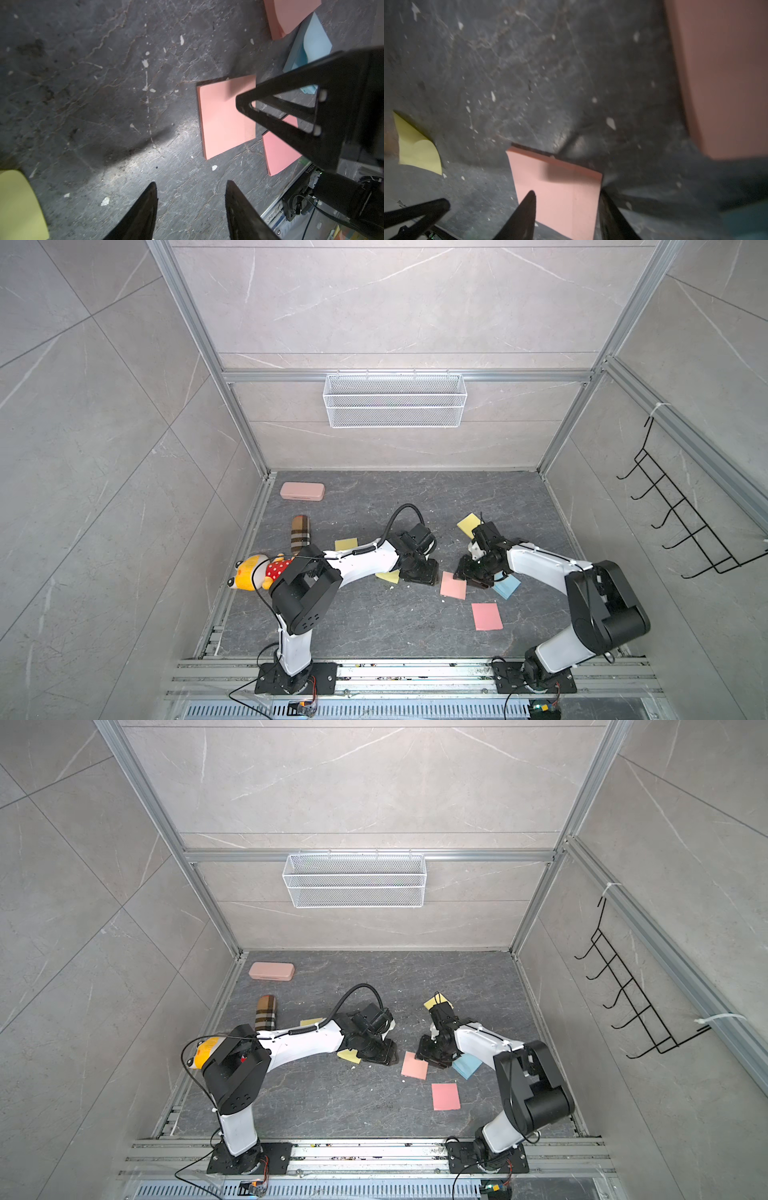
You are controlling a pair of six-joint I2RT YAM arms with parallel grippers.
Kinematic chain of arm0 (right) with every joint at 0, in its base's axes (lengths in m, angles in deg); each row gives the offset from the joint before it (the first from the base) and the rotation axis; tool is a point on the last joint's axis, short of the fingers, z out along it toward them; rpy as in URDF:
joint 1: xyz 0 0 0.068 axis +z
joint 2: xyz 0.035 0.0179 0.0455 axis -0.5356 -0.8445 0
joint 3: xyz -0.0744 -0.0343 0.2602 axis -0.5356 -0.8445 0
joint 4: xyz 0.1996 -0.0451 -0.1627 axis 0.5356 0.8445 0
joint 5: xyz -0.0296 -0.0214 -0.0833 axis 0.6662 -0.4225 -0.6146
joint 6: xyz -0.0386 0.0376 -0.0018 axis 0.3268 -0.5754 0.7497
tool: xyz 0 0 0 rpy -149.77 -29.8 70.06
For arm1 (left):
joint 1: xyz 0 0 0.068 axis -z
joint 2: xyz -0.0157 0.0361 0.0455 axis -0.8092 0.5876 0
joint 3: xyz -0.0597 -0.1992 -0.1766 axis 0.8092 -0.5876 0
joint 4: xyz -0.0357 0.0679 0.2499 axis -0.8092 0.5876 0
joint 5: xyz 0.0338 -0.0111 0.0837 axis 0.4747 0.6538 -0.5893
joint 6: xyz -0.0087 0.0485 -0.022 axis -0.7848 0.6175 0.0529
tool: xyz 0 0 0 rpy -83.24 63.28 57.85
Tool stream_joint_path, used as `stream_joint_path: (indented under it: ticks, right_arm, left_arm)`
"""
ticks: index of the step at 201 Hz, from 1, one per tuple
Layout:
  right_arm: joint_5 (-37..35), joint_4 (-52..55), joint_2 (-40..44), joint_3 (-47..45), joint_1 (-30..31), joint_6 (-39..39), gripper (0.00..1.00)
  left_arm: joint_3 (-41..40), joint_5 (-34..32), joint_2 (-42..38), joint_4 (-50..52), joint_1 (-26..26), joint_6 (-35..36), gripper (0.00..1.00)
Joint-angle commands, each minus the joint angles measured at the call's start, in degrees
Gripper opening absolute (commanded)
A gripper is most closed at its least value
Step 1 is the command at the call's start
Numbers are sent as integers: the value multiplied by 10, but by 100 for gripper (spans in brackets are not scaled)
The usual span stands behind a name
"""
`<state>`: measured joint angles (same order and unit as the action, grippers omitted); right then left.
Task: Tear off pages from different memo pads
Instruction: Adjust the memo pad at the center of the board.
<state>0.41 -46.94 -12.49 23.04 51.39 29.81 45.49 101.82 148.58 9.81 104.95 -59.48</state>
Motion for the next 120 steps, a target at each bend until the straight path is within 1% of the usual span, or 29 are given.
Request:
stream_joint_path:
  ticks: [1, 25, 46, 65, 81, 90, 110, 120]
  right_arm:
    - [9, -16, -52, 64, 31, 29, 50]
    - [4, 10, -98, 140, 78, 45, 49]
    - [11, 22, -99, 162, 90, 55, 49]
    - [-8, 42, -67, 152, 85, 68, 49]
    - [-17, 54, -34, 126, 75, 63, 50]
    - [-13, 52, -14, 104, 74, 55, 49]
    - [-3, 37, 21, 55, 75, 31, 49]
    - [-8, 35, 35, 36, 75, 25, 49]
  left_arm:
    - [-12, 6, -41, -13, -19, 4, 54]
    - [-24, 1, -56, -3, -35, 10, 54]
    - [-54, -5, -78, 2, -59, 17, 53]
    - [-74, -10, -96, -13, -77, 25, 54]
    - [-62, -29, -93, 2, -80, 59, 56]
    - [-67, -34, -89, -12, -91, 75, 57]
    - [-59, -15, -58, -50, -138, 78, 59]
    - [-42, -11, -34, -55, -150, 83, 59]
